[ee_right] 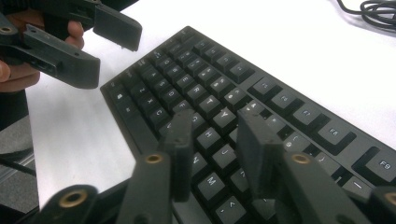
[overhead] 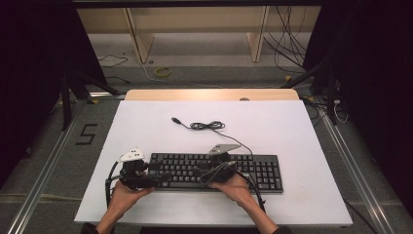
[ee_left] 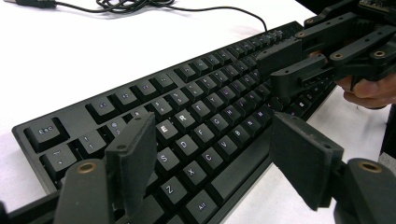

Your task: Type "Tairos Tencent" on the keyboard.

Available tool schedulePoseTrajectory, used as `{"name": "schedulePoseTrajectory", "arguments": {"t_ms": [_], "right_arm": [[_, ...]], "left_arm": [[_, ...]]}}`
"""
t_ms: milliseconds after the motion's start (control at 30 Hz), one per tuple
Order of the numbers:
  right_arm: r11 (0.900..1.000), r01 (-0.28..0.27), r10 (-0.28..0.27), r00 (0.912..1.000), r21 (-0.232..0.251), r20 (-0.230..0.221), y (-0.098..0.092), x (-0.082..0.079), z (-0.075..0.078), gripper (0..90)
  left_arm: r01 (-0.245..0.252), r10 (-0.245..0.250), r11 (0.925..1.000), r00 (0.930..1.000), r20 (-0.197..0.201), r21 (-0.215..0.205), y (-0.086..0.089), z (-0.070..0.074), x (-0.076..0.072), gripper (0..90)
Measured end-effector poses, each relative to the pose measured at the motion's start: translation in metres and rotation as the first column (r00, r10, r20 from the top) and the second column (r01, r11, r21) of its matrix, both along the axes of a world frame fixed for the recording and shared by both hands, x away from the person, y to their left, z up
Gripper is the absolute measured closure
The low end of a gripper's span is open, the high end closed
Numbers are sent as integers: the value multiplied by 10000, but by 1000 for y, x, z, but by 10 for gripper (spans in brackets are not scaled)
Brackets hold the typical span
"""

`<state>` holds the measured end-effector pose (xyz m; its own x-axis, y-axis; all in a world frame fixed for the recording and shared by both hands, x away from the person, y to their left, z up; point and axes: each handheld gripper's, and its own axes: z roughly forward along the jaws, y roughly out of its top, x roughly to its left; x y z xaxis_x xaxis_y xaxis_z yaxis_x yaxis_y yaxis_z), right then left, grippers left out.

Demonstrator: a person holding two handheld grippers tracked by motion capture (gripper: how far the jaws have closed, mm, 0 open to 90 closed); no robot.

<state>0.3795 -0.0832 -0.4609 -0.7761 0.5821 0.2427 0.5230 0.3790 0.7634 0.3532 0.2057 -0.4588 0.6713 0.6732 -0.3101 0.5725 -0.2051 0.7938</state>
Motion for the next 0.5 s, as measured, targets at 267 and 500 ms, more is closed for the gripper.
{"name": "schedulePoseTrajectory", "arguments": {"t_ms": [267,500], "right_arm": [[9998,194,-194,9998,12,-83,-3,2,1,561],[9996,287,-287,9996,7,-83,-5,3,1,498]], "left_arm": [[-48,48,10000,10000,-9,35,0,0,1,324],[-86,87,9999,10000,-47,88,-1,0,3,379]]}}
